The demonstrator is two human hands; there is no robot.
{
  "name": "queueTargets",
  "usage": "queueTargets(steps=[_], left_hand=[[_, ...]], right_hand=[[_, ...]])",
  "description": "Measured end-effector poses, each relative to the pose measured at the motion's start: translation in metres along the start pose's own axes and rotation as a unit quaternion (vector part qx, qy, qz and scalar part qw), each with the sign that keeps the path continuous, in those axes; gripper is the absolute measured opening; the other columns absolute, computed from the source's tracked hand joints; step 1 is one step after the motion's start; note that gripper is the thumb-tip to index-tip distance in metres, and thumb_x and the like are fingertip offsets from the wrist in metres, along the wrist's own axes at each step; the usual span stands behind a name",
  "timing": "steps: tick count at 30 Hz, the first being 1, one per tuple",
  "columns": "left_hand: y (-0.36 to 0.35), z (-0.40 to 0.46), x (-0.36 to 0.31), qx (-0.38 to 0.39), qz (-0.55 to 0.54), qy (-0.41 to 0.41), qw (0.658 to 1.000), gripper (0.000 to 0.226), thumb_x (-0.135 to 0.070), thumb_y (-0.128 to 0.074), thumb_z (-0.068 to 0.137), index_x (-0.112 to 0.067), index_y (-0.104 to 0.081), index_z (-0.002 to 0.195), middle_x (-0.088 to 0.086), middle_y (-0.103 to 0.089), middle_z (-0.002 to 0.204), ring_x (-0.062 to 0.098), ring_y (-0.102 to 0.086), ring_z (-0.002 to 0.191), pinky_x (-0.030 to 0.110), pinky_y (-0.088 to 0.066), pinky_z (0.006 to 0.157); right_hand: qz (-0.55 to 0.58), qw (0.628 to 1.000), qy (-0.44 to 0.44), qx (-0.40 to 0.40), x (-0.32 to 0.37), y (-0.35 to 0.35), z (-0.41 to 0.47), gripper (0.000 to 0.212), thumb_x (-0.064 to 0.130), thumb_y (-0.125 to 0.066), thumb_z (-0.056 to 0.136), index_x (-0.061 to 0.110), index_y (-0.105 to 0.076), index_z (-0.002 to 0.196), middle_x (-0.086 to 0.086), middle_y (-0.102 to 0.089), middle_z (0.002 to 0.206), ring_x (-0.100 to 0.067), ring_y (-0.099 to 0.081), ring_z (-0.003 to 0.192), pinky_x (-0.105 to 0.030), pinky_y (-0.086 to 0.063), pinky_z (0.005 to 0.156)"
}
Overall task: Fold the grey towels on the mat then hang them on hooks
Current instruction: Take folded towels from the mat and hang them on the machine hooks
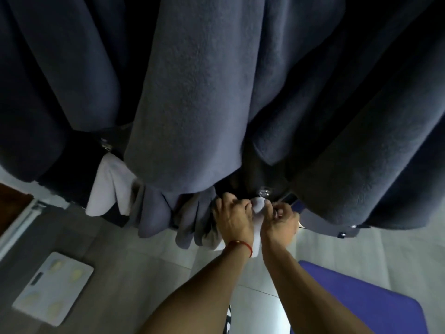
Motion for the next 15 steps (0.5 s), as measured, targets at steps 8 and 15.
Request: queueTargets(steps=[8,15], left_hand=[[-0.028,-0.026,0.003,0.167,-0.162,-0.025,0.972,0.044,-0.022,-0.062,0.096,-0.014,-0.055,0.138,0.009,-0.052,0.14,0.026,-0.05,0.131,0.038,-0.045,0.108],[-0.031,-0.024,0.019,0.235,-0.225,0.014,0.945,0.062,-0.039,-0.07,0.082,-0.036,-0.04,0.136,0.003,-0.044,0.135,0.023,-0.05,0.125,0.044,-0.048,0.104]], right_hand=[[-0.009,0.973,0.16,0.163,-0.009,-0.009,-0.017,0.022,0.059,-0.043,0.098,0.051,-0.061,0.105,0.008,-0.07,0.102,-0.014,-0.069,0.096,-0.038,-0.057,0.083],[-0.008,0.958,0.109,0.264,-0.021,-0.007,-0.02,0.021,0.044,-0.048,0.096,0.036,-0.057,0.112,0.005,-0.07,0.103,-0.017,-0.067,0.101,-0.052,-0.054,0.096]])
Point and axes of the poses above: each hand's wrist, its own z-axis towards the middle knuckle, its own y-axis out of the back of the hand, x = y × z, the point moved 5 cm from there along z, towards the middle knuckle
